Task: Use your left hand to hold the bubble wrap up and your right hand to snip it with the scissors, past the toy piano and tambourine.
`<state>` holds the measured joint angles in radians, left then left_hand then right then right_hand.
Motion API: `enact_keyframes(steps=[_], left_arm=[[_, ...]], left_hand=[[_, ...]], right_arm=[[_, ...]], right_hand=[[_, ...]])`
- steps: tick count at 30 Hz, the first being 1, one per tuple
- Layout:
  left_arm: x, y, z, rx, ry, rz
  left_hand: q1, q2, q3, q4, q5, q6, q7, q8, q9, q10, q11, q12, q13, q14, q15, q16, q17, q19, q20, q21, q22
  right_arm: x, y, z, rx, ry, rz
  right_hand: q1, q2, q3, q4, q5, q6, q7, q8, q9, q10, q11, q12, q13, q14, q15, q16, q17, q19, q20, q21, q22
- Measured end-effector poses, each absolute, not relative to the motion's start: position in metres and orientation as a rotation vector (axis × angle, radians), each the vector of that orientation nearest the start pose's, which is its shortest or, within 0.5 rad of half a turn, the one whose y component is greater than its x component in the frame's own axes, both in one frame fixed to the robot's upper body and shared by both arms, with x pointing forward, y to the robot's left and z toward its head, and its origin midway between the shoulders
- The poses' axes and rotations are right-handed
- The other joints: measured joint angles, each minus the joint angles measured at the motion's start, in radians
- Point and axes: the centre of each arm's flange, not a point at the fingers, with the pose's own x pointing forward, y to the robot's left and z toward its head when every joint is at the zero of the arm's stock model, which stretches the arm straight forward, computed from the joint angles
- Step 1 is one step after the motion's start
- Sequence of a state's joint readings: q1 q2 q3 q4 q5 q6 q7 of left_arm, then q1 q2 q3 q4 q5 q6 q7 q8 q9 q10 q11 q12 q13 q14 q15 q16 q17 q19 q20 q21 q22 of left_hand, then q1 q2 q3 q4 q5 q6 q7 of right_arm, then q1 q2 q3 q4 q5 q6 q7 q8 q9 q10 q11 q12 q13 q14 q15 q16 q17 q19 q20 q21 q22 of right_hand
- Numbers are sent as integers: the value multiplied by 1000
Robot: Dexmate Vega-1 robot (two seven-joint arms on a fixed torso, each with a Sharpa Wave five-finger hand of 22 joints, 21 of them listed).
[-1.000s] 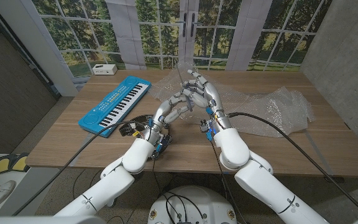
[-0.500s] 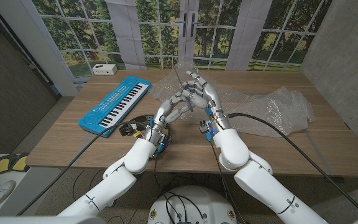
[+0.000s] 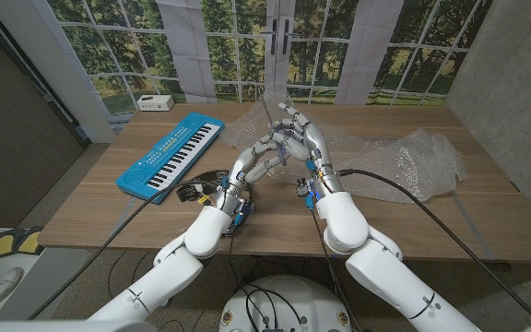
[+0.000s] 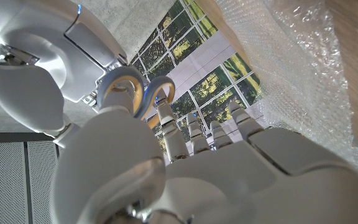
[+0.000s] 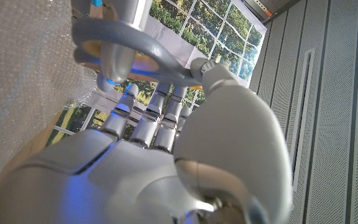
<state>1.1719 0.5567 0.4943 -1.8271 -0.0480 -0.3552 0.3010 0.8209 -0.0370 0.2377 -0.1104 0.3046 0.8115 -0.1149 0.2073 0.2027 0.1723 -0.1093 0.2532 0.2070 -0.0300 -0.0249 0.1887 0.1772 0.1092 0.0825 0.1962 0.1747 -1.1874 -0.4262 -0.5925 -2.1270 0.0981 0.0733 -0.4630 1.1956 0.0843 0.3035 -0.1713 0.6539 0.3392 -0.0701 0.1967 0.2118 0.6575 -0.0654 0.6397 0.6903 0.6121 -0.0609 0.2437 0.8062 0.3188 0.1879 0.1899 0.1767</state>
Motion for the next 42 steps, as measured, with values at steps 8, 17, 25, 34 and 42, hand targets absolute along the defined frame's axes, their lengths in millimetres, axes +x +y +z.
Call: enact_keyframes(steps=[8,17,25,34,42], left_arm=[[510,144,-78,320,-864,-280],[511,142,-79,306,-861,-297],[511,143,-80,290,-859,-306],[511,143,-79,264,-857,-343],[510,142,-80,255,-852,-356]], left_hand=[[25,25,1,-1,0,28,-28,4,0,0,-7,0,0,0,0,0,0,5,5,0,0],[31,52,5,1,0,39,-39,8,0,9,2,0,0,6,-5,0,0,5,5,0,0],[51,89,5,1,-25,-7,-23,-12,0,53,-13,15,8,38,-7,6,0,1,9,0,0],[67,136,6,-6,-82,9,-41,-4,-3,168,-82,66,47,139,-12,41,14,1,9,0,0],[59,159,12,0,-96,38,-48,7,-8,193,-99,90,91,199,-13,79,43,11,29,4,5]], right_arm=[[448,-72,-28,-61,-832,234],[448,-72,-29,-53,-826,226],[448,-71,-32,-34,-810,236],[449,-72,-33,-21,-800,241],[449,-72,-34,-18,-797,246]], right_hand=[[14,-7,-14,2,-36,27,-9,0,0,11,11,0,-11,-29,4,-22,-20,-71,29,-13,0],[18,-22,-27,5,-66,57,-4,7,0,20,20,17,-76,-43,7,-38,-46,-97,30,-13,-5],[13,-27,-32,9,-81,66,-1,7,0,38,38,17,-114,-43,7,-38,-56,-98,30,-8,-5],[13,-27,-38,11,-103,66,-1,7,0,40,39,17,-141,-43,7,-38,-65,-97,30,-8,-5],[13,-27,-39,9,-111,72,4,7,0,40,39,28,-156,-43,7,-38,-70,-97,30,-8,-4]])
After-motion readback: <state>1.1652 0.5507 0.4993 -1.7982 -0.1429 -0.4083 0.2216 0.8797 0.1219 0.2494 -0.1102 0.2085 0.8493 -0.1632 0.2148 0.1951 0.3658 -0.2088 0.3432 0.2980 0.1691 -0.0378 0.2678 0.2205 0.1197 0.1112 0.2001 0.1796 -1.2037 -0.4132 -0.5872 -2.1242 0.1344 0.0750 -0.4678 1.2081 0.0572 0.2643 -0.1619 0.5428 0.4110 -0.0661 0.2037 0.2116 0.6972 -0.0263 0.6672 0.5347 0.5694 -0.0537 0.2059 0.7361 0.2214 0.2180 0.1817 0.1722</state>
